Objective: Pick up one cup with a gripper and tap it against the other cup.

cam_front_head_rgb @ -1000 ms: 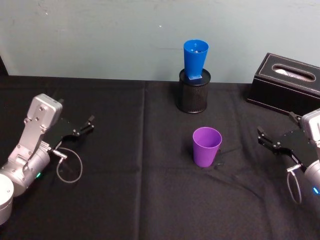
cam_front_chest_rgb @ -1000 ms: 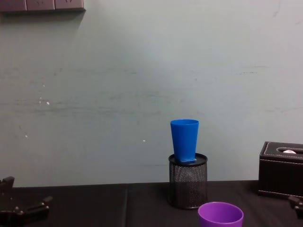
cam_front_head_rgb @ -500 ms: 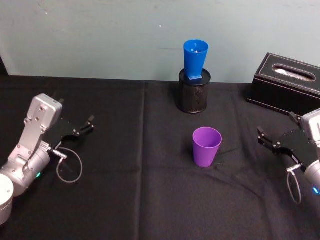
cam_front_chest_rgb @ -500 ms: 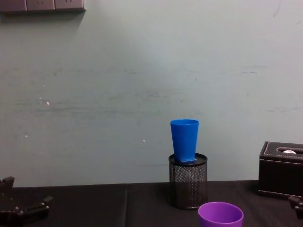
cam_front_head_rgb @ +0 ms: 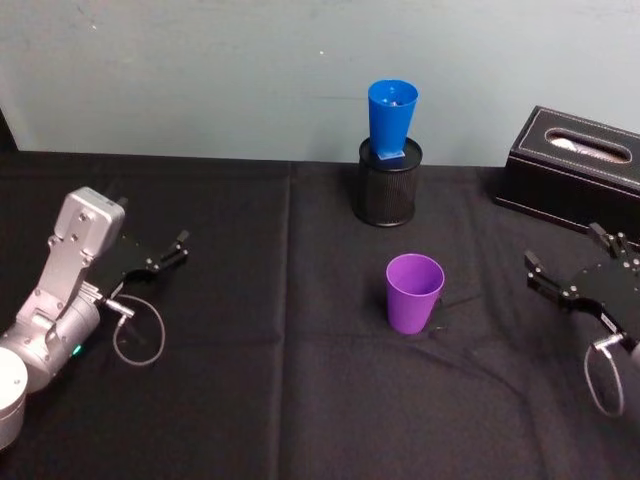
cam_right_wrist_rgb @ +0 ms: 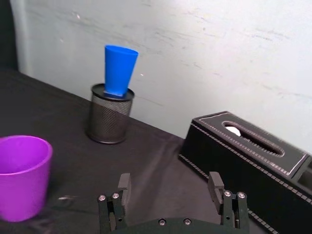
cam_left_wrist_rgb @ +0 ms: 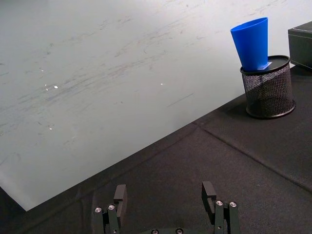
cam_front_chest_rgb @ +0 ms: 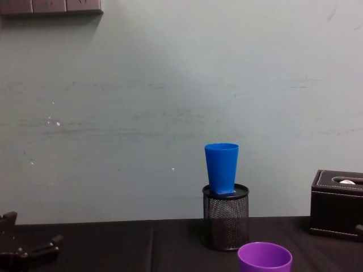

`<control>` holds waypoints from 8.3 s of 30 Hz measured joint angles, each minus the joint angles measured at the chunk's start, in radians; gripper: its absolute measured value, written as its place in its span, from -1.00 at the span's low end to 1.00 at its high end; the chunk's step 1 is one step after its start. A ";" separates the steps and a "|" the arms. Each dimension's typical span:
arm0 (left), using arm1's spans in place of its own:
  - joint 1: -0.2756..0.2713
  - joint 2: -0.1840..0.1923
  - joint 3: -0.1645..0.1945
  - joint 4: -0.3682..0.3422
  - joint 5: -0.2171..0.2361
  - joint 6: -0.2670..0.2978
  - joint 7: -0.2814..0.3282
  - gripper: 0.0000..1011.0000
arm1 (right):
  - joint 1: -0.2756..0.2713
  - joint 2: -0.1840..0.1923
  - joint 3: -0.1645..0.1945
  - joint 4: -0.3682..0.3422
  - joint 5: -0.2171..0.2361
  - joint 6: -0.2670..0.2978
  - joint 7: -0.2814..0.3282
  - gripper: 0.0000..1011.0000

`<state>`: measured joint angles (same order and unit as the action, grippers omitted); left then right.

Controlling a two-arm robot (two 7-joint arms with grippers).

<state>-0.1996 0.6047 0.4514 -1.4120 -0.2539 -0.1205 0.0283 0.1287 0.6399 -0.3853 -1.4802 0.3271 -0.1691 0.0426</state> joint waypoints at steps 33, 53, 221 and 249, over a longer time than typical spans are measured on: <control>0.000 0.000 0.000 0.000 0.000 0.000 0.000 0.99 | 0.003 -0.070 -0.046 -0.015 0.175 0.119 0.391 0.98; 0.000 0.000 0.000 0.000 0.000 0.000 0.000 0.99 | 0.101 -0.181 -0.065 0.125 0.093 0.096 0.431 0.98; 0.000 0.000 0.000 0.000 0.000 0.000 0.000 0.99 | 0.215 -0.164 -0.046 -0.043 0.083 0.304 0.469 0.44; 0.000 0.000 0.000 0.000 0.000 0.000 0.000 0.99 | 0.232 -0.163 -0.063 -0.047 0.081 0.305 0.464 0.44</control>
<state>-0.1995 0.6047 0.4514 -1.4120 -0.2539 -0.1205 0.0283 0.3603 0.4772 -0.4478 -1.5267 0.4083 0.1357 0.5068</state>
